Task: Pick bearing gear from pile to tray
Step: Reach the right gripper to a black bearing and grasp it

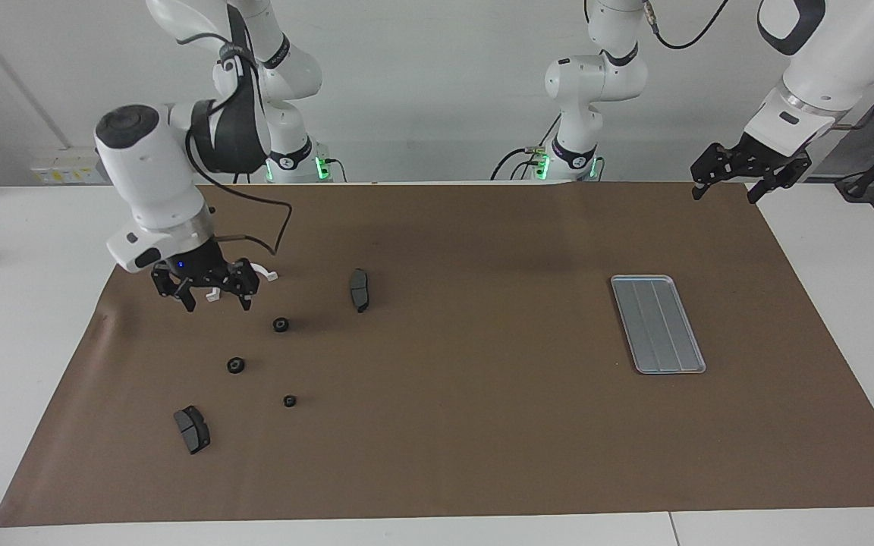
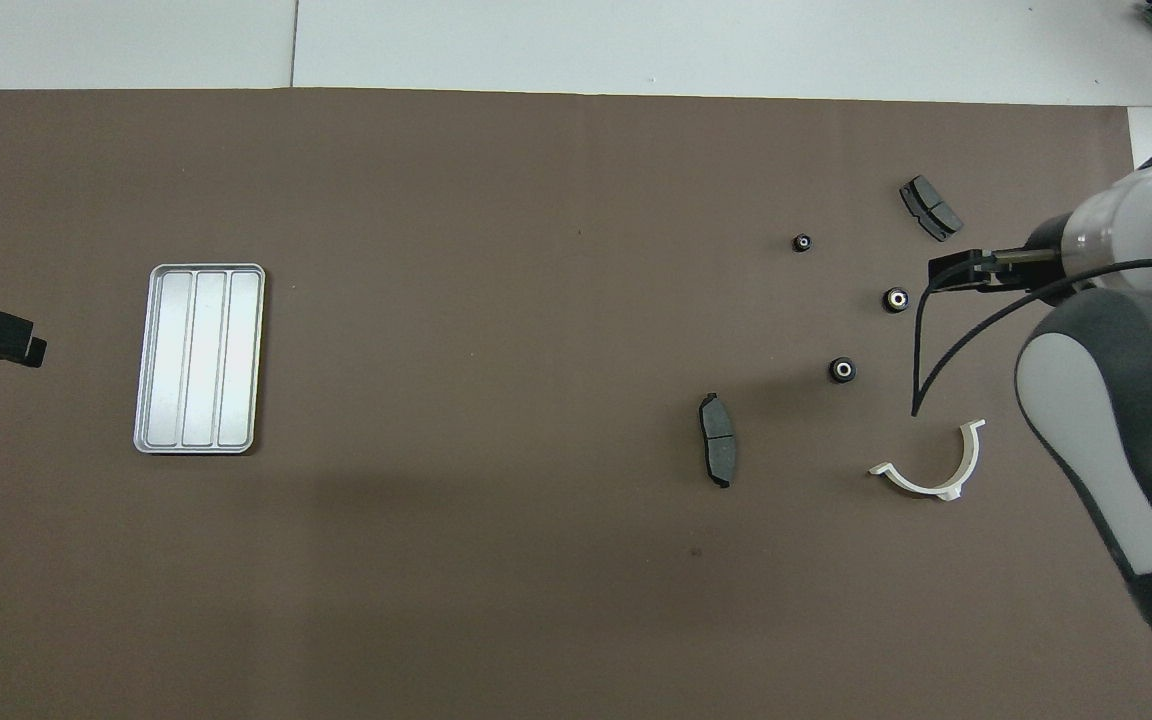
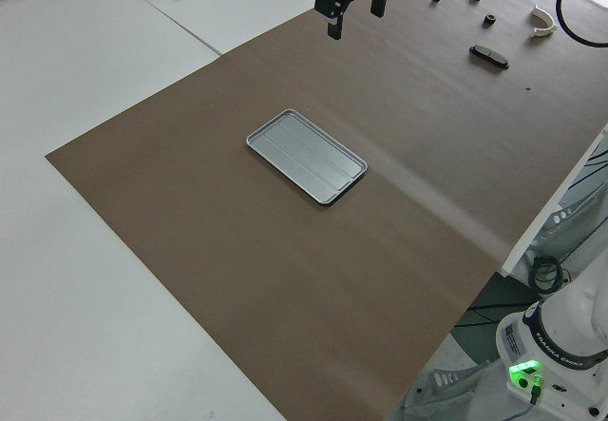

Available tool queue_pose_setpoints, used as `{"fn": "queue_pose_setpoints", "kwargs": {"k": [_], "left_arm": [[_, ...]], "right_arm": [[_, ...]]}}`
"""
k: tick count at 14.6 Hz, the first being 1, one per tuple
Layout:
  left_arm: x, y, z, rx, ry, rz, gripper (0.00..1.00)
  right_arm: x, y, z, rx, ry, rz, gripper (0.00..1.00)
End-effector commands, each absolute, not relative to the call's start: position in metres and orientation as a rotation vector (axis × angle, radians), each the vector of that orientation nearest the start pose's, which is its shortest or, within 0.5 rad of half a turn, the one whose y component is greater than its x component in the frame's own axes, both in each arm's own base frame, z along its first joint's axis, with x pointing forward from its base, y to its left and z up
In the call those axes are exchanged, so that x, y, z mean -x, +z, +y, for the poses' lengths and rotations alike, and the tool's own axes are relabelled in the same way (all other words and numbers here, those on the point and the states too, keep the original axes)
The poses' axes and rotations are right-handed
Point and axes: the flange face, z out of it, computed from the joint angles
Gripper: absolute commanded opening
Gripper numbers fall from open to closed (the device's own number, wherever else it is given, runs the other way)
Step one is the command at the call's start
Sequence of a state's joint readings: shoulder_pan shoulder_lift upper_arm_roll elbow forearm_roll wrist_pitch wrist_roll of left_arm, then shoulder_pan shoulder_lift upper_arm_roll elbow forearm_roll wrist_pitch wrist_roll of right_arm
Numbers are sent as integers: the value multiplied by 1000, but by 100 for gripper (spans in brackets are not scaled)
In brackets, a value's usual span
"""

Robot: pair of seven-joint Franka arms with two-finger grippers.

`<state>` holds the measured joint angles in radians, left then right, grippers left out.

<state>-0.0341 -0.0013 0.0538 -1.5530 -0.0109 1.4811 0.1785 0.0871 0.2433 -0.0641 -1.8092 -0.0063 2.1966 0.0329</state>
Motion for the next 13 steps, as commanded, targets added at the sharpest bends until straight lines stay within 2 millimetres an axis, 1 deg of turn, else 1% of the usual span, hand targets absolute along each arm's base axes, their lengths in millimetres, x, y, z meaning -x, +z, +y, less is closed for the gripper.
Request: {"fn": "queue_pose_setpoints", "kwargs": {"k": [1, 3, 4, 6, 8, 10, 13], "left_arm": [[-536, 627, 13, 3144, 114, 259, 100], [-536, 627, 13, 3144, 114, 259, 100], [-536, 627, 13, 3144, 114, 259, 100], [-536, 627, 13, 3144, 114, 259, 100], [-536, 627, 13, 3144, 114, 259, 100], [-536, 627, 13, 3144, 114, 259, 100], [-536, 628, 13, 3144, 112, 259, 100]], "right_arm": [[-652, 382, 13, 3136, -225, -70, 100], [-655, 354, 12, 3140, -206, -118, 100], [-656, 339, 5, 3144, -180, -125, 100], [-656, 315, 0, 3145, -126, -234, 100], [-657, 303, -13, 3144, -119, -249, 100], [-657, 296, -14, 3142, -109, -249, 100], [-657, 295, -13, 3139, -110, -251, 100]]}}
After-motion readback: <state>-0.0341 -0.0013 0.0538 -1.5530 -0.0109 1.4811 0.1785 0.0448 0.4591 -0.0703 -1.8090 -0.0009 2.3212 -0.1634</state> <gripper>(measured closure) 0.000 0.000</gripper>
